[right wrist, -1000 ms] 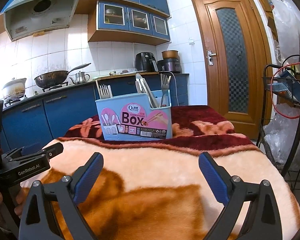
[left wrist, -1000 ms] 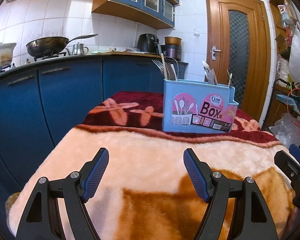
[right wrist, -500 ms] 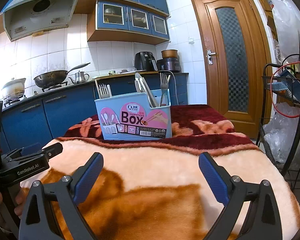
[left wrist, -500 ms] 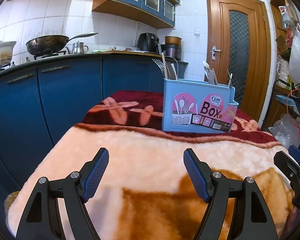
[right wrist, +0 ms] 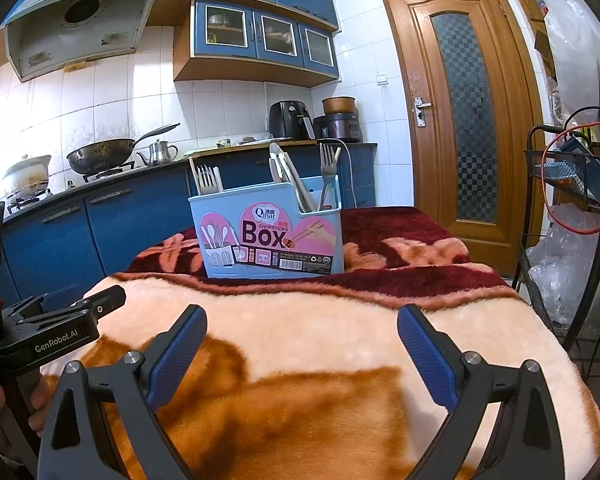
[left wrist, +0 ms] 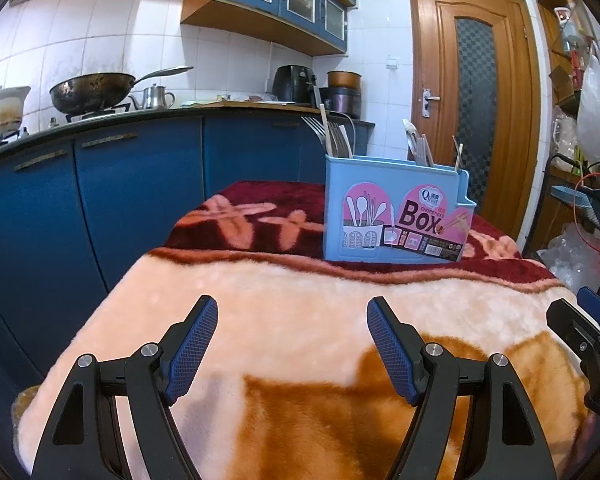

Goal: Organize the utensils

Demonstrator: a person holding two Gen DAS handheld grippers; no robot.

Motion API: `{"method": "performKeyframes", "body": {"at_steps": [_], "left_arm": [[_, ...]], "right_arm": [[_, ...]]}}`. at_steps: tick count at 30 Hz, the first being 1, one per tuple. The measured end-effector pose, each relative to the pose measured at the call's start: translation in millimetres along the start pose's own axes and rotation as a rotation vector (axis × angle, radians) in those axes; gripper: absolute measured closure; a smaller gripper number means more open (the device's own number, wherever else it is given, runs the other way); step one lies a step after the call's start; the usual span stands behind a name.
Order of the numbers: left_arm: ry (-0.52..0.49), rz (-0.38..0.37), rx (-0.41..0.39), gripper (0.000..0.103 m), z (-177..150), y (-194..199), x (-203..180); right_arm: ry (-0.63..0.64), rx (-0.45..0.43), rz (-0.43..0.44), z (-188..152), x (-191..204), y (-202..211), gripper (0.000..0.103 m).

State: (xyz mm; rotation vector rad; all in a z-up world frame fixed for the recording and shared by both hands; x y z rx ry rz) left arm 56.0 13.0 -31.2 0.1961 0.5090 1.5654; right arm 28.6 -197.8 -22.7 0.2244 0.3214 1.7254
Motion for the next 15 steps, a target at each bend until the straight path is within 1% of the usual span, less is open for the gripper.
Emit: {"method": "performKeyframes", "body": {"at_steps": [15], "left_arm": [[-0.015,-0.007,0.013,0.025,-1.0,-2.1,-3.2]], "right_arm": [[-0.005,0.004,-0.002,-4.0,-3.0,0.9,0.005]]}}
Point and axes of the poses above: each gripper's, at about its wrist camera, not at the fingertips, and y roughly against the way its jaws point, x to its left, z to its top, the point moved 7 cm from there along -y, roughly the way its jaws point, and after that the axes turned 9 degrees about y, right-handed, at the moved point
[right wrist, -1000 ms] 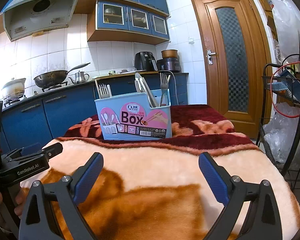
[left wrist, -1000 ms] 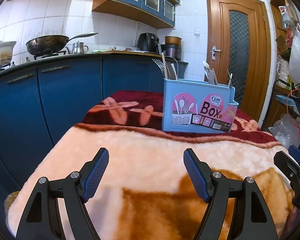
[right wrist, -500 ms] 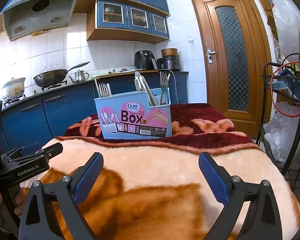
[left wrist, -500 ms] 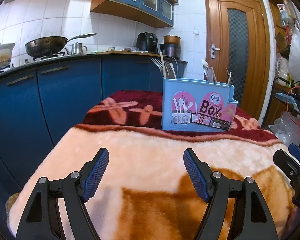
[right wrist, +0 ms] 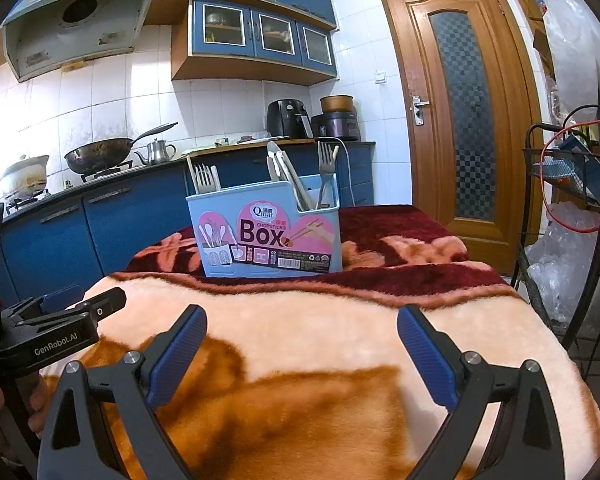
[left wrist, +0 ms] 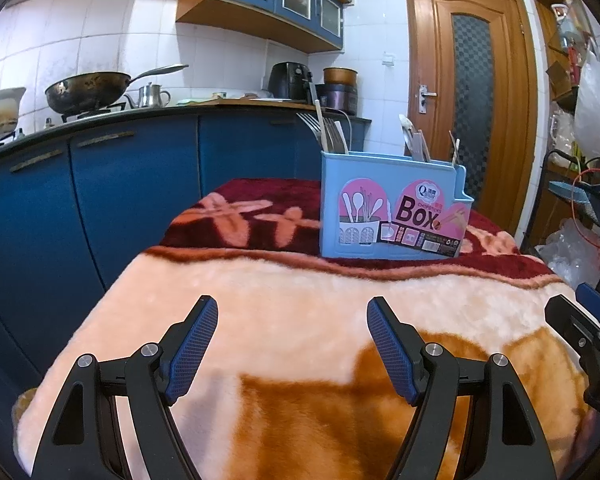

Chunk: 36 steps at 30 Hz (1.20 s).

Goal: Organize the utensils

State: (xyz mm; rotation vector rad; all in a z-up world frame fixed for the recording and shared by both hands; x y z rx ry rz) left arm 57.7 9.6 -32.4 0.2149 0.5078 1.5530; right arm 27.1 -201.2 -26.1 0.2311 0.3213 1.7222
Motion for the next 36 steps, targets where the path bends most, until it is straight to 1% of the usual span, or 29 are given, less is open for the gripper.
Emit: {"method": "performKeyframes", "body": {"at_steps": [36], "left_arm": [[-0.005,-0.002,-0.004,0.025,0.4,0.7,0.5]], "right_arm": [[0.009,0.001,-0.006,1.4,0.9,0.5,0.005]]}}
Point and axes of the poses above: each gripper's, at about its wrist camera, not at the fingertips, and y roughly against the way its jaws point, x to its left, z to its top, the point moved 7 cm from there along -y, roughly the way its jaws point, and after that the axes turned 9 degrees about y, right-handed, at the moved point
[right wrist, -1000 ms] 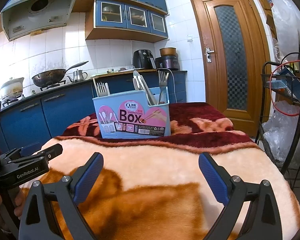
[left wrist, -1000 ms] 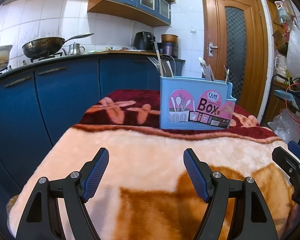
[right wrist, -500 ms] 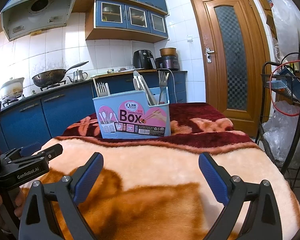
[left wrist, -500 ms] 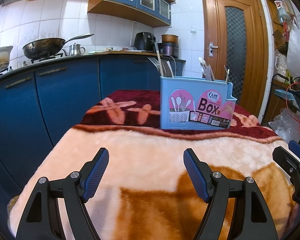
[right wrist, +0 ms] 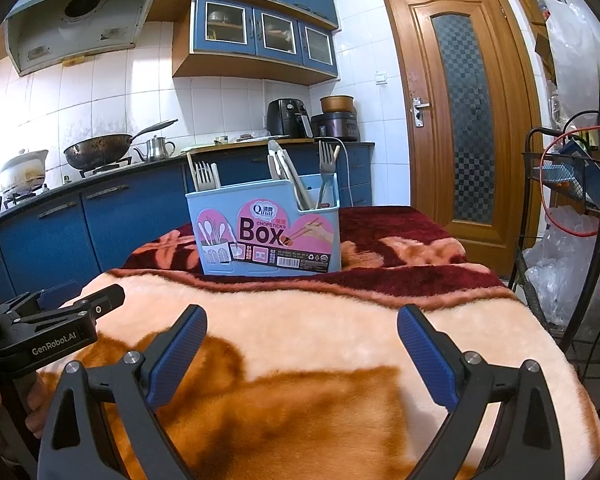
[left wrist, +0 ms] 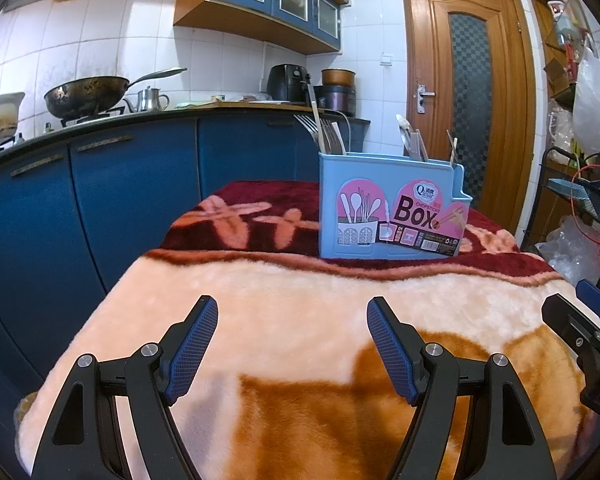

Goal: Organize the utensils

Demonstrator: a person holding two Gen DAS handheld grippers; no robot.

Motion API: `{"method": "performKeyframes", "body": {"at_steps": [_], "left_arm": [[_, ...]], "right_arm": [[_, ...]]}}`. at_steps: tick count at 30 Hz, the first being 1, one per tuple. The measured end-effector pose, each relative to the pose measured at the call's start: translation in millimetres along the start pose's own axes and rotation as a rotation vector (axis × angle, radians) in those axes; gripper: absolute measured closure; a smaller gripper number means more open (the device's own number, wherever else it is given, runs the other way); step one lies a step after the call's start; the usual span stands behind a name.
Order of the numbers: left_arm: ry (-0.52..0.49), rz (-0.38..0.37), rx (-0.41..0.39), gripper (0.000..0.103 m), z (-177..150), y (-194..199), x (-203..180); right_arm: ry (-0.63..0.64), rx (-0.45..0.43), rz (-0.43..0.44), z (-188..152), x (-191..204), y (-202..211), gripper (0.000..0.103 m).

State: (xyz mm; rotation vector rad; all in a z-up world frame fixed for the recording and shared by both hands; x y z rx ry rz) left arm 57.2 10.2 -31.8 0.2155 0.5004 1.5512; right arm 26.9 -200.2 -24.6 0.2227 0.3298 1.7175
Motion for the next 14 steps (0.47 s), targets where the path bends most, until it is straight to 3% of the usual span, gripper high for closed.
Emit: {"method": "performKeyframes", "body": {"at_steps": [14], "left_arm": [[0.001,0.002,0.009,0.025,-1.4,-2.3,-0.2]], "right_arm": [[-0.001,0.011,0.001,-2.2,-1.8,-0.8,0.005]]}}
Point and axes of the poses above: each gripper's, at about its wrist camera, not at the fingertips, and y roughly against the way its jaws point, x to its left, z to its top, the point moved 7 cm from there along -y, roughly the way its jaws point, and after that the axes turned 9 degrees about y, right-handed, at the moved point
